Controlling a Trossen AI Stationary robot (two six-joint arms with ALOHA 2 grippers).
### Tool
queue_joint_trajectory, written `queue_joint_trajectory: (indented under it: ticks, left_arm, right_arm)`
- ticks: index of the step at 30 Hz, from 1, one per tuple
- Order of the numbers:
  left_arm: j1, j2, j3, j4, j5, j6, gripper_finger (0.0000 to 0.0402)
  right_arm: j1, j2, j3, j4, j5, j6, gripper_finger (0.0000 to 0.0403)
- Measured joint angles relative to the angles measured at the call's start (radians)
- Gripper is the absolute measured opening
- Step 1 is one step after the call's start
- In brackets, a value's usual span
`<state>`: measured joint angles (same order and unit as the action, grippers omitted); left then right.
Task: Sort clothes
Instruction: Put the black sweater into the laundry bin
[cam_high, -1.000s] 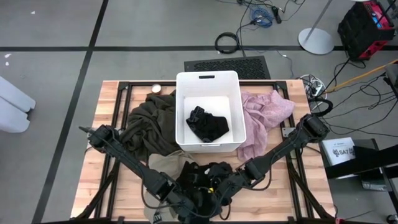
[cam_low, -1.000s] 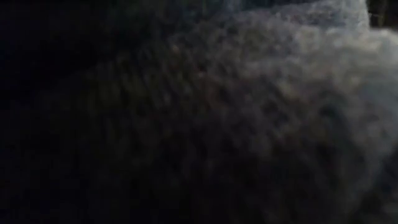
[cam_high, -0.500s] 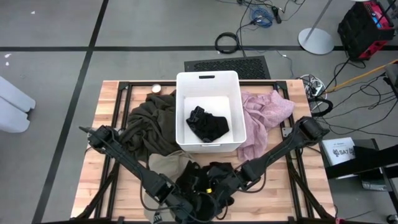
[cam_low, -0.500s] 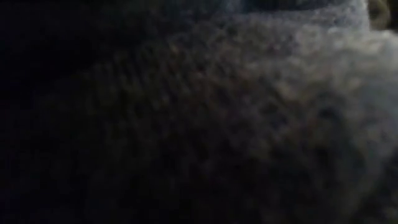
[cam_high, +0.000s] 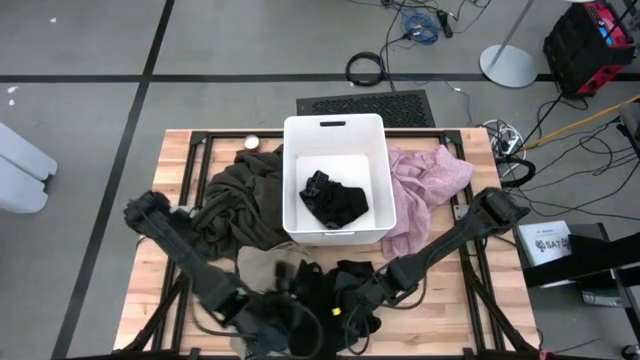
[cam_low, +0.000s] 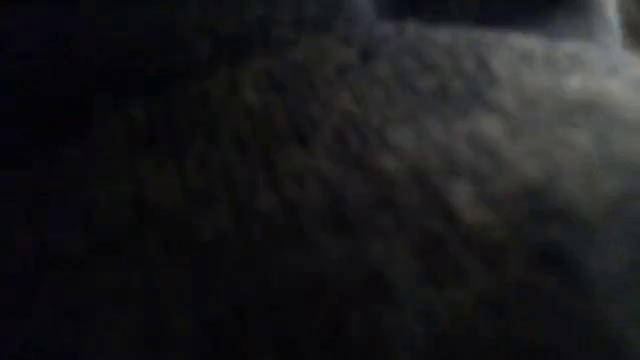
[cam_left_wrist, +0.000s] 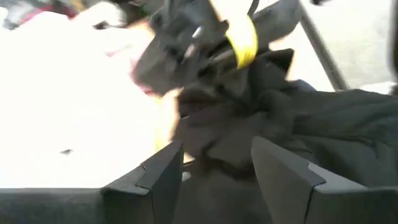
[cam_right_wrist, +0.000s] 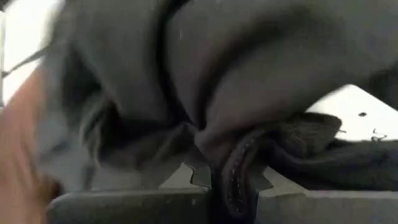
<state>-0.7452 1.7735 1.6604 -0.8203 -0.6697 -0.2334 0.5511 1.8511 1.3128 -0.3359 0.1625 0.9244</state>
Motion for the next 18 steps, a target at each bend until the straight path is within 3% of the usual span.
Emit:
queue_joint_trajectory:
  ticks: [5, 10, 14, 18]
  left_arm:
    - [-0.048, -0.081, -0.010, -0.090, -0.113, -0.074, 0.0200]
    - [-0.065, -0.114, -0.082, -0.121, -0.160, -0.120, 0.0200]
    - [-0.062, -0.122, -0.162, -0.124, -0.181, -0.184, 0.0200]
    - [-0.048, -0.122, -0.264, -0.072, -0.187, -0.256, 0.0200]
  right_arm:
    - [0.020, -0.158, 0.000, 0.002, 0.101, -0.070, 0.0015]
    - [0.058, -0.339, 0.000, 0.037, 0.247, -0.194, 0.0015]
    - [0.085, -0.461, 0.000, 0.155, 0.333, -0.365, 0.0015]
    - [0.085, -0.549, 0.002, 0.322, 0.345, -0.554, 0.0014]
